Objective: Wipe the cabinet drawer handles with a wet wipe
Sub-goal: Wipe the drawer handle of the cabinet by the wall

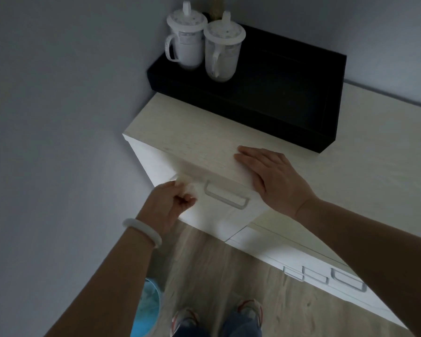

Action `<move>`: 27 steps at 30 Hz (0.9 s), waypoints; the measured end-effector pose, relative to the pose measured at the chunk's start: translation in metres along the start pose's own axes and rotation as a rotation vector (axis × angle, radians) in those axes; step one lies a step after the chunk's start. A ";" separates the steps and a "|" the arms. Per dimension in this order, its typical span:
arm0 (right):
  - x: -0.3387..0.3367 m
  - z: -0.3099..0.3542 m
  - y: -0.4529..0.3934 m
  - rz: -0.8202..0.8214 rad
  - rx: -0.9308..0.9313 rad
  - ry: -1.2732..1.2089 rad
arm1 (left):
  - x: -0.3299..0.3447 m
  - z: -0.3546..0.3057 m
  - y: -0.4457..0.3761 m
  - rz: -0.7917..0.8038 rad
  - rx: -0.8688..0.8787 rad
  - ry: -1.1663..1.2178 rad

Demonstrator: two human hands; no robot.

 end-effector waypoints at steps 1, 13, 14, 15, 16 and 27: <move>0.000 0.000 0.000 0.000 0.002 0.009 | 0.005 0.001 0.000 0.043 -0.036 -0.068; 0.000 0.002 0.001 0.016 0.007 0.035 | 0.033 0.037 -0.012 -0.041 -0.054 -0.349; 0.000 0.002 0.001 0.015 0.007 0.035 | 0.037 0.046 -0.009 -0.072 -0.050 -0.292; 0.000 0.002 0.000 0.016 0.009 0.035 | 0.043 0.055 -0.005 -0.084 -0.056 -0.243; 0.000 0.002 0.000 0.019 0.010 0.035 | 0.051 0.065 0.000 -0.074 -0.070 -0.218; 0.000 0.002 0.001 0.024 0.019 0.037 | 0.025 0.027 -0.020 -0.204 0.004 -0.462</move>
Point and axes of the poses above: each hand's wrist, its own y-axis away from the middle knuckle, its own x-axis out of the palm, z = x × y, the point moved 4 cm from there along -y, towards the middle knuckle, and after that the axes turned 10 degrees about z, right-handed, at the moved point
